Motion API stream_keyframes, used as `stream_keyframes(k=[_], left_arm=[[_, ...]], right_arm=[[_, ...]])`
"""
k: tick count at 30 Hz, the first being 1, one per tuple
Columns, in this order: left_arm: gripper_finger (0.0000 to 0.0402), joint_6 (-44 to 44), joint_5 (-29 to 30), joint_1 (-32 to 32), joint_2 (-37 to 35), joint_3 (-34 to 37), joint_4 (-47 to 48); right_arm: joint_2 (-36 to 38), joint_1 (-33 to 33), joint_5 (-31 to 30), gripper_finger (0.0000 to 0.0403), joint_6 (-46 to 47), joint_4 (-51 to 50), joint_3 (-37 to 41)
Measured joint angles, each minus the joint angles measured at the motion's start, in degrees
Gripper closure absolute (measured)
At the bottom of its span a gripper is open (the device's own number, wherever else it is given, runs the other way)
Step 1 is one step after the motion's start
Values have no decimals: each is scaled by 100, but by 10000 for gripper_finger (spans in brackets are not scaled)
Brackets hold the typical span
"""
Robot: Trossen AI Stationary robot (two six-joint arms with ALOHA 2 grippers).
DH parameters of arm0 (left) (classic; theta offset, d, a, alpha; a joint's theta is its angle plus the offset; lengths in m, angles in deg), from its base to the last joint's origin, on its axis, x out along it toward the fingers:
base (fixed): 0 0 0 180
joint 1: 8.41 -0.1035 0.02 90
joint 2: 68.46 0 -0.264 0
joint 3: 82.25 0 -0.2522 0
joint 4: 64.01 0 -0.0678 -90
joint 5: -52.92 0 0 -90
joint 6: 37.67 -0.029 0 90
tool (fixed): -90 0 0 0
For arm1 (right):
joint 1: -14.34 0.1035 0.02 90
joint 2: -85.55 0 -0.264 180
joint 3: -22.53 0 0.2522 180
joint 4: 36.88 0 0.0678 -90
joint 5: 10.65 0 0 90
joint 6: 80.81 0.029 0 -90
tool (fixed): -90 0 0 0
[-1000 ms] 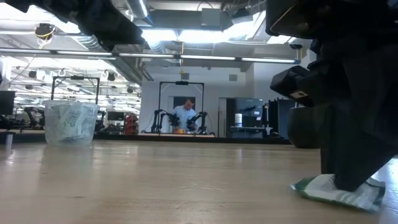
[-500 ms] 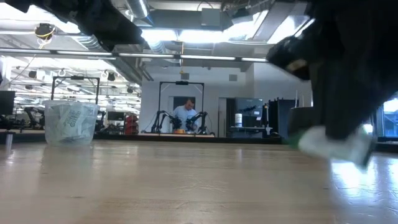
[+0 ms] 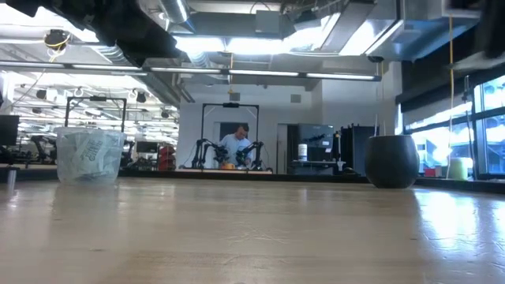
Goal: Pick and place Stevia / Truvia into bins
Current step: Put the green stevia packet into the right transparent container
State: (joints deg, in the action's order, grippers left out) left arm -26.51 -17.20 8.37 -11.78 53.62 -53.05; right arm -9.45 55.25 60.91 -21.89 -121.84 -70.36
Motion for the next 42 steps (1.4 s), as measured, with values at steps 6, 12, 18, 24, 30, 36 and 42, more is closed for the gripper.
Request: stream_keyframes(k=[6, 12, 18, 24, 30, 36, 42], left_arm=[[295, 1, -33, 0, 0, 0, 21], [299, 2, -33, 0, 0, 0, 166], [296, 2, -31, 0, 0, 0, 173], [297, 2, -30, 0, 0, 0, 173], [298, 2, -26, 0, 0, 0, 173], [295, 3, -26, 0, 0, 0, 173], [299, 4, -26, 0, 0, 0, 141]], right_arm=[[395, 783, 8, 365, 2412, -1397, -2], [411, 1277, 21, 365, 3649, -1766, 245], [410, 1380, 628, 365, 4287, -1732, 943], [645, 1377, 743, 365, 4443, -1275, 1585], [980, 1376, 785, 365, 4443, -203, 2388], [1006, 1376, 807, 365, 4434, 70, 2710], [1006, 1376, 809, 365, 4438, 65, 2642]])
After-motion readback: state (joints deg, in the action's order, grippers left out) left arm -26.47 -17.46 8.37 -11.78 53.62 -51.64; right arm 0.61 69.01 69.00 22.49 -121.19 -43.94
